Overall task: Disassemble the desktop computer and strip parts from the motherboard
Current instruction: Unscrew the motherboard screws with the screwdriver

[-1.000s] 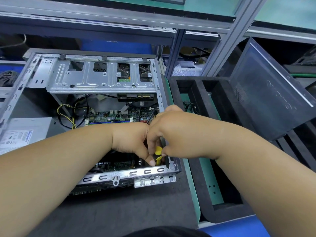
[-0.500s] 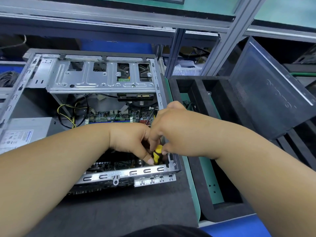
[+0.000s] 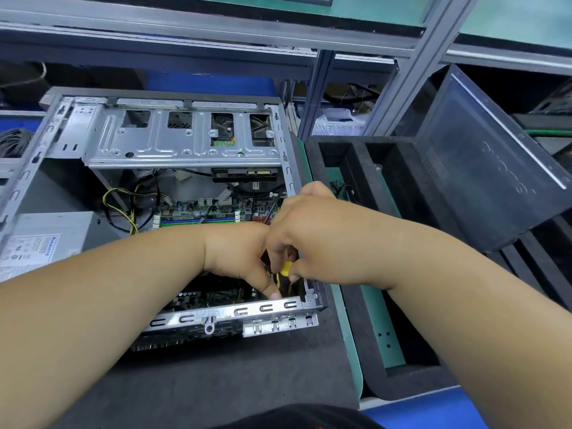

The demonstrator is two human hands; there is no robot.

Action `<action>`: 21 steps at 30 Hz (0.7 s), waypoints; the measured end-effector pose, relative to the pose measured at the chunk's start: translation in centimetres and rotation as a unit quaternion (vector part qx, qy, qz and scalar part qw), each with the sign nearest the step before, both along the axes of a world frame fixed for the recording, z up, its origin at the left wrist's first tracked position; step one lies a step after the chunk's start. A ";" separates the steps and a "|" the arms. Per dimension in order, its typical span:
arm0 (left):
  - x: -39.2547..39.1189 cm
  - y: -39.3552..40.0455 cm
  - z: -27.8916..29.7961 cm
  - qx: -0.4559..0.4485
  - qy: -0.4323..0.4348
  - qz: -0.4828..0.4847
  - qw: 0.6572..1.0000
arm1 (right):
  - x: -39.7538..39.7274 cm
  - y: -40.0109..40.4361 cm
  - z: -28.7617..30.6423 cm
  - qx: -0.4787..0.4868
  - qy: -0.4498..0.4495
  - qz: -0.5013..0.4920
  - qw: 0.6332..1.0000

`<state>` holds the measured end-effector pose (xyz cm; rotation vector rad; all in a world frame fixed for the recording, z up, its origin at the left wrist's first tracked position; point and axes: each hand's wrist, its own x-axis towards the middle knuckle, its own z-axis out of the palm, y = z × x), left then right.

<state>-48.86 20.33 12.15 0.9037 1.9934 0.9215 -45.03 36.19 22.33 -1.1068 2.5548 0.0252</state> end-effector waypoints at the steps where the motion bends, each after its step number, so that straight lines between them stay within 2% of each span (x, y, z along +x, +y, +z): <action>1: 0.0 -0.2 0.0 0.000 -0.007 0.005 1.000 | -0.1 0.0 -0.1 0.008 0.004 0.006 1.000; 5: -0.4 -0.5 -0.2 0.003 -0.034 -0.003 0.999 | -0.3 -0.2 -0.3 0.025 -0.017 0.006 1.000; 8: -0.3 -0.1 -0.3 -0.015 -0.021 -0.015 1.000 | -0.2 0.3 0.1 -0.030 -0.062 -0.015 0.998; 11: 0.0 0.0 0.0 0.002 -0.022 -0.001 1.000 | 0.0 0.8 0.3 -0.054 -0.024 -0.024 0.998; 14: 0.1 0.0 0.5 0.013 -0.018 0.003 1.000 | 0.1 0.6 -0.1 -0.029 0.012 -0.017 0.999; 21: -0.2 -0.4 0.6 0.025 -0.056 0.005 0.998 | -0.1 0.3 -0.3 0.011 -0.006 -0.015 1.000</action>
